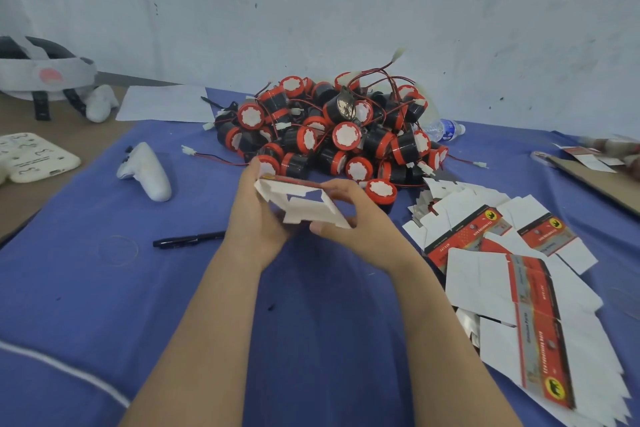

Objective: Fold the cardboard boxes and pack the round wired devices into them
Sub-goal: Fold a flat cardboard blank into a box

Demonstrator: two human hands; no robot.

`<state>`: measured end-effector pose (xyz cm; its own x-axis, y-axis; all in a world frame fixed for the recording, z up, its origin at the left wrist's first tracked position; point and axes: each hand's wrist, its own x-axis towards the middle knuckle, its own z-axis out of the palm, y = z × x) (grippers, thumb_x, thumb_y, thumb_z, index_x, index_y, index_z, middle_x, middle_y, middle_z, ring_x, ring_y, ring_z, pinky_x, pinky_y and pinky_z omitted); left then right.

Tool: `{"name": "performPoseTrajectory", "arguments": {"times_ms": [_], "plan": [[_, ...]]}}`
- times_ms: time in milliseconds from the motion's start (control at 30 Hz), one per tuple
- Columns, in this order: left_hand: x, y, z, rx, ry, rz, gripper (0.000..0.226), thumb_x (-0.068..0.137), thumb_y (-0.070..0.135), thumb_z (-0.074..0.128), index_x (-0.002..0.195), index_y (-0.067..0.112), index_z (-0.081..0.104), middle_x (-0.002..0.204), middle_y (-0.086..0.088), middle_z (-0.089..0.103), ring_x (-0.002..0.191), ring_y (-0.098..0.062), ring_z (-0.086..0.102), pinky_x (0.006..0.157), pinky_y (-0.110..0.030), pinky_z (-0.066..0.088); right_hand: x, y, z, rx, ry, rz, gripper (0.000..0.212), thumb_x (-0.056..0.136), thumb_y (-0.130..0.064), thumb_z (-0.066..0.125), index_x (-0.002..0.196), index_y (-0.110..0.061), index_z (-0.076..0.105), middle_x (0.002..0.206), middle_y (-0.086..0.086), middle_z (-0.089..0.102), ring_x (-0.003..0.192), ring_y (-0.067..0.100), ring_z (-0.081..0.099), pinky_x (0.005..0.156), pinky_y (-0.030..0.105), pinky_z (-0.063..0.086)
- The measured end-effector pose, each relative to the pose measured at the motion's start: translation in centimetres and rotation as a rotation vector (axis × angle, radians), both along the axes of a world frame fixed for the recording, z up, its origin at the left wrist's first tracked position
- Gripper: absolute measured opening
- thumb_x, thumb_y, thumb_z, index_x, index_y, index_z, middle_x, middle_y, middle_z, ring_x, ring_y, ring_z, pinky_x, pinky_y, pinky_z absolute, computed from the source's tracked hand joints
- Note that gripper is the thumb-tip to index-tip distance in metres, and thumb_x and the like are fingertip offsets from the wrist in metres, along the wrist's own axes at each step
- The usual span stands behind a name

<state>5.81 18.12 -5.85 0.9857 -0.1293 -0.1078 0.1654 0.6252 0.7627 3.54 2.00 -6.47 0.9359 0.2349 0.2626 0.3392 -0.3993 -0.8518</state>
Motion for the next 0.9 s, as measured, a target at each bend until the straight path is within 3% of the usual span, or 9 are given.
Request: {"name": "performPoseTrajectory", "arguments": {"times_ms": [67, 133, 167, 233, 300, 433, 567, 700, 900], "plan": [[-0.2, -0.7, 0.1, 0.183, -0.108, 0.129, 0.052, 0.095, 0.06, 0.035, 0.125, 0.024, 0.056, 0.113, 0.006, 0.068, 0.107, -0.01, 0.062, 0.095, -0.032, 0.046, 0.1, -0.2, -0.1, 0.029, 0.012, -0.093, 0.049, 0.082, -0.034, 0.074, 0.123, -0.032, 0.049, 0.122, -0.02, 0.055, 0.111, -0.004, 0.053, 0.084, 0.016, 0.049], [-0.6, -1.4, 0.1, 0.407, -0.222, 0.218, 0.072, 0.088, 0.071, 0.026, 0.148, 0.033, 0.031, 0.154, 0.009, 0.032, 0.142, -0.006, 0.027, 0.118, -0.036, 0.022, 0.1, -0.1, -0.1, 0.082, 0.047, -0.136, 0.046, 0.082, -0.038, 0.072, 0.122, -0.033, 0.05, 0.122, -0.012, 0.058, 0.108, 0.005, 0.059, 0.086, 0.023, 0.052], [-0.8, -1.7, 0.1, 0.504, -0.287, 0.244, 0.077, 0.082, 0.077, 0.026, 0.149, 0.039, 0.023, 0.16, 0.011, 0.016, 0.146, -0.005, 0.014, 0.121, -0.038, 0.014, 0.1, 0.0, -0.1, 0.127, 0.067, -0.139, 0.045, 0.083, -0.037, 0.071, 0.122, -0.032, 0.05, 0.12, -0.007, 0.06, 0.103, 0.011, 0.064, 0.086, 0.029, 0.055], [-0.8, -1.9, -0.3, 0.698, -0.446, 0.311, 0.077, 0.079, 0.082, 0.036, 0.144, 0.044, 0.022, 0.16, 0.012, 0.007, 0.147, -0.004, 0.007, 0.121, -0.044, 0.013, 0.0, 0.3, 0.1, 0.2, 0.073, -0.13, 0.042, 0.085, -0.033, 0.07, 0.123, -0.028, 0.052, 0.112, -0.001, 0.065, 0.088, 0.017, 0.07, 0.082, 0.033, 0.058], [-0.7, -2.0, -0.9, 0.877, -0.578, 0.392, 0.092, 0.07, 0.077, 0.045, 0.147, 0.03, 0.026, 0.158, 0.012, 0.012, 0.147, -0.008, 0.011, 0.119, -0.047, 0.02, -0.1, 0.4, 0.4, 0.205, 0.041, -0.126, 0.037, 0.089, -0.027, 0.066, 0.123, -0.024, 0.053, 0.099, 0.0, 0.07, 0.077, 0.017, 0.071, 0.077, 0.03, 0.058], [-0.3, -1.8, -1.6, 0.975, -0.619, 0.406, 0.111, 0.064, 0.075, 0.059, 0.151, 0.025, 0.012, 0.152, 0.005, 0.029, 0.14, -0.018, 0.03, 0.111, -0.052, 0.034, -0.1, 0.3, 0.5, 0.167, -0.017, -0.159, 0.032, 0.096, -0.014, 0.055, 0.128, -0.02, 0.053, 0.094, 0.006, 0.069, 0.073, 0.019, 0.069, 0.07, 0.024, 0.058], [0.0, -1.8, -2.1, 1.231, -0.652, 0.585, 0.116, 0.069, 0.08, 0.056, 0.153, 0.016, 0.009, 0.158, -0.002, 0.019, 0.145, -0.021, 0.015, 0.116, -0.057, 0.014, -0.2, 0.1, 0.7, 0.106, -0.1, -0.245, 0.027, 0.097, -0.014, 0.053, 0.121, -0.026, 0.057, 0.094, -0.009, 0.066, 0.068, 0.003, 0.061, 0.064, 0.017, 0.051], [-0.5, -1.6, -1.7, 1.26, -0.657, 0.713, 0.115, 0.067, 0.077, 0.052, 0.152, 0.021, 0.0, 0.162, -0.004, 0.005, 0.149, -0.021, -0.001, 0.115, -0.053, -0.006, -0.3, -0.2, 1.1, 0.113, -0.14, -0.31, 0.021, 0.096, -0.016, 0.054, 0.112, -0.028, 0.059, 0.098, -0.016, 0.063, 0.089, 0.01, 0.059, 0.072, 0.015, 0.047], [-0.9, -1.8, -1.1, 1.224, -0.631, 0.776, 0.112, 0.065, 0.07, 0.065, 0.15, 0.012, 0.021, 0.152, -0.009, 0.03, 0.144, -0.027, 0.02, 0.117, -0.055, 0.006, -0.7, 0.7, 1.9, 0.379, -0.238, -0.302, 0.014, 0.094, -0.023, 0.058, 0.108, -0.028, 0.062, 0.096, 0.0, 0.065, 0.081, 0.009, 0.062, 0.071, 0.015, 0.05]]}}
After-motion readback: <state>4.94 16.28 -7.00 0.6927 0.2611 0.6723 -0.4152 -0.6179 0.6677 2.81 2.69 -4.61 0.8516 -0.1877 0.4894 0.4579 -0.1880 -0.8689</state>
